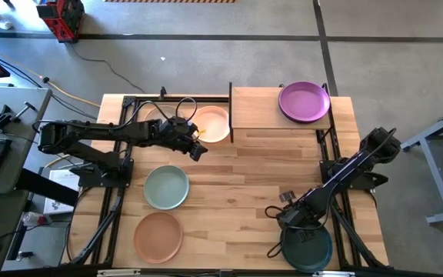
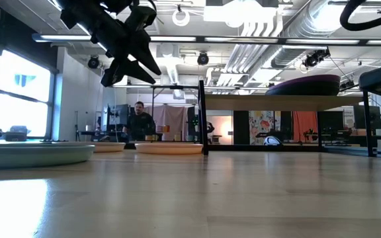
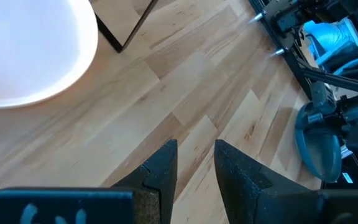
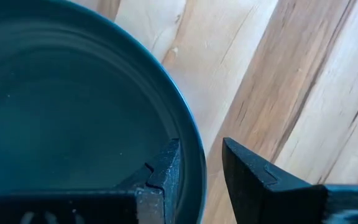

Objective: Place and stack plates onto a shelf
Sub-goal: Stack the black plate on top of the violet plate on the shelf

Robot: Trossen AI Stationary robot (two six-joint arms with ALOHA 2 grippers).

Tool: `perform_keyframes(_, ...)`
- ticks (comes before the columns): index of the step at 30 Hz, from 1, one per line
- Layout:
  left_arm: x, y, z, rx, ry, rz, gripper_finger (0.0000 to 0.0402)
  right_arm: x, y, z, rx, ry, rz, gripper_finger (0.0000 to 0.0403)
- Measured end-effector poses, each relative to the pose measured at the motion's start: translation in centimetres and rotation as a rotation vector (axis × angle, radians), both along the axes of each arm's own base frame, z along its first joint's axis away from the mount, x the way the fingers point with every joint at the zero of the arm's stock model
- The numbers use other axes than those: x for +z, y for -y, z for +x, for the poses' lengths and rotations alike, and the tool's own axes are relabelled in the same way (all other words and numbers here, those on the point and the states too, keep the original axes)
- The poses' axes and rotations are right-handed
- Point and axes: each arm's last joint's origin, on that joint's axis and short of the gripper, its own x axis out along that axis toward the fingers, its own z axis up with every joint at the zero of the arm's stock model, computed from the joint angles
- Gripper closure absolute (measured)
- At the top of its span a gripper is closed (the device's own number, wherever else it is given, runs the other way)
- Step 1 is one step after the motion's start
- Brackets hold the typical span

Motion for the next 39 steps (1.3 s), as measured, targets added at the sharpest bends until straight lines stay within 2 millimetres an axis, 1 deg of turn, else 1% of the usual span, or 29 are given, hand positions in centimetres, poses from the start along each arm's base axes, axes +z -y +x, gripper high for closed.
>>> perform_keyframes(7,0.0,0.0,0.0,0.001,0.000,0.001,0.0307,-1.1,0.3,-0.5,-0.030,-0.037,0.035,0.0304)
perform_keyframes(17,0.0,0.0,0.0,0.002,0.000,0.002,0.0307,-1.1,0.3,-0.5,-0.028,-0.029,0.033,0.0306)
perform_keyframes(20,0.0,0.0,0.0,0.001,0.000,0.002,0.0307,-1.1,0.3,-0.5,-0.030,-0.029,0.032,0.0323)
perform_keyframes(24,0.0,0.0,0.0,0.001,0.000,0.002,0.0307,-1.1,0.3,-0.5,-0.042,-0.032,0.034,0.0378)
perform_keyframes(26,0.0,0.0,0.0,-0.008,-0.001,0.014,0.0307,-1.1,0.3,-0.5,-0.056,-0.039,0.040,0.0396)
perform_keyframes(29,0.0,0.0,0.0,-0.033,-0.004,0.043,0.0307,-1.1,0.3,-0.5,-0.083,-0.043,0.041,0.0392)
perform_keyframes(32,0.0,0.0,0.0,-0.030,-0.004,0.041,0.0307,-1.2,0.5,-0.4,-0.124,-0.056,0.039,0.0400)
perform_keyframes(39,0.0,0.0,0.0,-0.026,-0.001,0.035,0.0307,-1.1,1.2,0.1,-0.235,-0.067,0.040,0.0402)
